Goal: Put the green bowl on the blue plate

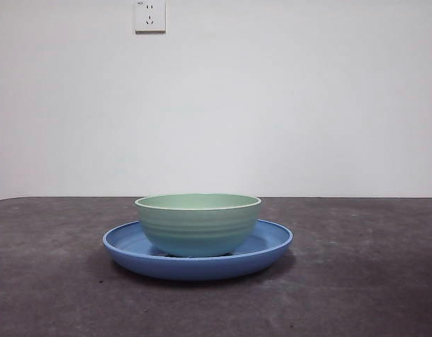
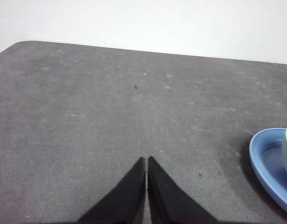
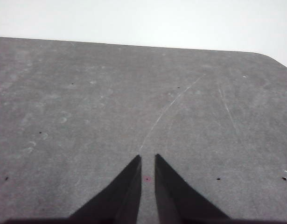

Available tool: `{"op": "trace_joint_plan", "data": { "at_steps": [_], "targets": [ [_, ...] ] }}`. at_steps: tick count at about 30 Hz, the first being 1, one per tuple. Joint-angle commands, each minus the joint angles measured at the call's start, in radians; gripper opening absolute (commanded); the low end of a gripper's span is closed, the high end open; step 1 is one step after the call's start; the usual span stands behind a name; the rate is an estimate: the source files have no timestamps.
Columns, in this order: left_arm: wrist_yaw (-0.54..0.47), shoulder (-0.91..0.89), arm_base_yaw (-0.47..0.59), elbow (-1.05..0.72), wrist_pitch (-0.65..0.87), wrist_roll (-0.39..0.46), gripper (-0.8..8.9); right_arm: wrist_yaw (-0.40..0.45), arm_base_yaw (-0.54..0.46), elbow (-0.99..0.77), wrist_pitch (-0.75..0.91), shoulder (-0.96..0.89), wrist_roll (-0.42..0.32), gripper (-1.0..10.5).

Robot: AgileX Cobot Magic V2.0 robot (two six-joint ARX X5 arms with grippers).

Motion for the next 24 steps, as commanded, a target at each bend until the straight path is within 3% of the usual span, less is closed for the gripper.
{"op": "trace_joint_plan", "data": {
  "at_steps": [1, 24],
  "targets": [
    [0.001, -0.001, 0.001, -0.021, 0.014, 0.008, 0.08, 0.005, 0.0, -0.008, 0.013, -0.002, 0.018, 0.4],
    [0.001, -0.001, 0.001, -0.021, 0.014, 0.008, 0.08, 0.005, 0.0, -0.008, 0.011, -0.002, 0.018, 0.4]
  ]
}}
